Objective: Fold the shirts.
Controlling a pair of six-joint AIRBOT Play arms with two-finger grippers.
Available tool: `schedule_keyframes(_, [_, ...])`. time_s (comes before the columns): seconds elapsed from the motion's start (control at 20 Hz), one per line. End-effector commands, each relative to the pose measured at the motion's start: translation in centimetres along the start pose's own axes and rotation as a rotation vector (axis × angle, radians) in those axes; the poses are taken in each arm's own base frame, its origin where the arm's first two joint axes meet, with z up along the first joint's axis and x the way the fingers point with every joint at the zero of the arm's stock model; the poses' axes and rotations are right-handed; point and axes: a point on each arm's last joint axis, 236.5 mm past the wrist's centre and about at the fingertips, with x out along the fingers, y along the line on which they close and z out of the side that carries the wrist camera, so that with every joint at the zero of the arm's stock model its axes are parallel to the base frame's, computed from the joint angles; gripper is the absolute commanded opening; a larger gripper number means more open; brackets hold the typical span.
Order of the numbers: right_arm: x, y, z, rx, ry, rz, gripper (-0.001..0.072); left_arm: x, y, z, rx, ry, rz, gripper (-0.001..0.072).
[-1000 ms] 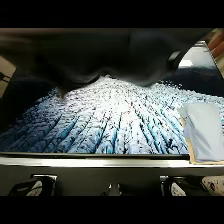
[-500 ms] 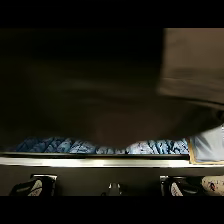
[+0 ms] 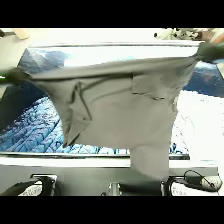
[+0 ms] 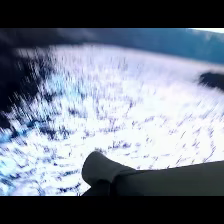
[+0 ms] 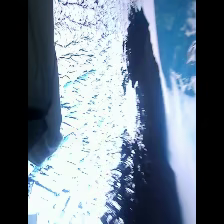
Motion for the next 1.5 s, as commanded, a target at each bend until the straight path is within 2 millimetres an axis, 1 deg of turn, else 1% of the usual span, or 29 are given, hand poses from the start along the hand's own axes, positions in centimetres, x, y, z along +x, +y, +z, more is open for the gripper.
schedule_keyframes(0.0, [12.6, -0.3, -4.5, 0.187, 0.195, 0.114, 0.0026, 11.2, -0.5, -6.4, -0.052, 0.221, -0.049, 0.0028])
schedule_keyframes(0.05, [14.4, -0.3, -5.7, 0.252, 0.236, 0.128, 0.0027, 12.8, -0.9, -7.7, -0.1, 0.279, -0.075, 0.0034])
schedule_keyframes(0.1, [15.5, -0.1, -6.5, 0.3, 0.264, 0.142, 0.0028, 13.6, -1.2, -8.7, -0.144, 0.328, -0.093, 0.0082])
schedule_keyframes(0.15, [16.1, 0.1, -7.0, 0.317, 0.283, 0.157, 0.0036, 14.0, -1.2, -9.7, -0.154, 0.378, -0.098, 0.0192])
schedule_keyframes(0.2, [16.1, 0.1, -7.3, 0.316, 0.295, 0.157, 0.0108, 13.7, -0.6, -10.5, -0.125, 0.422, -0.088, 0.0377])
schedule_keyframes(0.25, [15.7, 0.0, -7.7, 0.29, 0.314, 0.151, 0.0244, 12.9, 0.4, -11.2, -0.094, 0.472, -0.061, 0.0523])
schedule_keyframes(0.3, [14.8, -0.6, -8.5, 0.228, 0.347, 0.119, 0.0386, 11.6, 1.5, -12.0, -0.074, 0.534, -0.03, 0.0544])
schedule_keyframes(0.35, [13.9, -1.8, -9.7, 0.162, 0.397, 0.07, 0.044, 10.1, 2.7, -13.6, -0.065, 0.62, 0.001, 0.0542])
schedule_keyframes(0.4, [12.7, -3.2, -11.5, 0.127, 0.479, 0.007, 0.0431, 8.8, 3.8, -15.1, -0.063, 0.689, 0.029, 0.0532])
schedule_keyframes(0.45, [11.8, -4.7, -13.2, 0.104, 0.557, -0.06, 0.0429, 8.1, 4.4, -16.6, -0.071, 0.722, 0.041, 0.0473])
schedule_keyframes(0.5, [11.5, -5.4, -14.3, 0.121, 0.599, -0.081, 0.0423, 8.0, 4.2, -18.0, -0.083, 0.729, 0.03, 0.0447])
schedule_keyframes(0.55, [11.5, -5.1, -15.5, 0.141, 0.639, -0.065, 0.0418, 8.4, 3.3, -19.5, -0.096, 0.731, -0.002, 0.0446])
schedule_keyframes(0.65, [11.6, -4.3, -17.6, 0.171, 0.708, -0.027, 0.041, 9.7, 0.2, -22.4, -0.102, 0.743, -0.113, 0.0447])
schedule_keyframes(0.7, [11.5, -4.1, -18.5, 0.174, 0.74, -0.017, 0.041, 10.6, -0.9, -23.4, -0.097, 0.735, -0.138, 0.0447])
schedule_keyframes(0.75, [11.3, -3.9, -18.9, 0.165, 0.758, -0.003, 0.041, 11.3, -1.5, -24.1, -0.085, 0.728, -0.141, 0.0448])
schedule_keyframes(0.85, [11.0, -3.6, -19.1, 0.162, 0.773, 0.007, 0.041, 12.3, -2.5, -25.0, -0.054, 0.72, -0.141, 0.0459])
schedule_keyframes(0.95, [10.8, -3.6, -19.0, 0.159, 0.766, 0.008, 0.041, 13.3, -3.1, -24.9, -0.037, 0.697, -0.141, 0.0467])
schedule_keyframes(1.15, [10.8, -3.6, -19.0, 0.158, 0.767, 0.008, 0.041, 14.5, -2.9, -23.8, -0.035, 0.627, -0.127, 0.0466])
schedule_keyframes(1.3, [10.8, -3.6, -19.0, 0.158, 0.768, 0.009, 0.041, 15.2, -2.8, -23.8, -0.035, 0.617, -0.121, 0.0462])
schedule_keyframes(1.35, [10.7, -3.6, -19.0, 0.158, 0.771, 0.008, 0.041, 15.3, -2.9, -24.1, -0.035, 0.626, -0.122, 0.0425])
schedule_keyframes(1.45, [10.4, -3.8, -19.5, 0.156, 0.794, -0.002, 0.042, 15.2, -3.2, -25.0, -0.029, 0.662, -0.128, 0.0124])
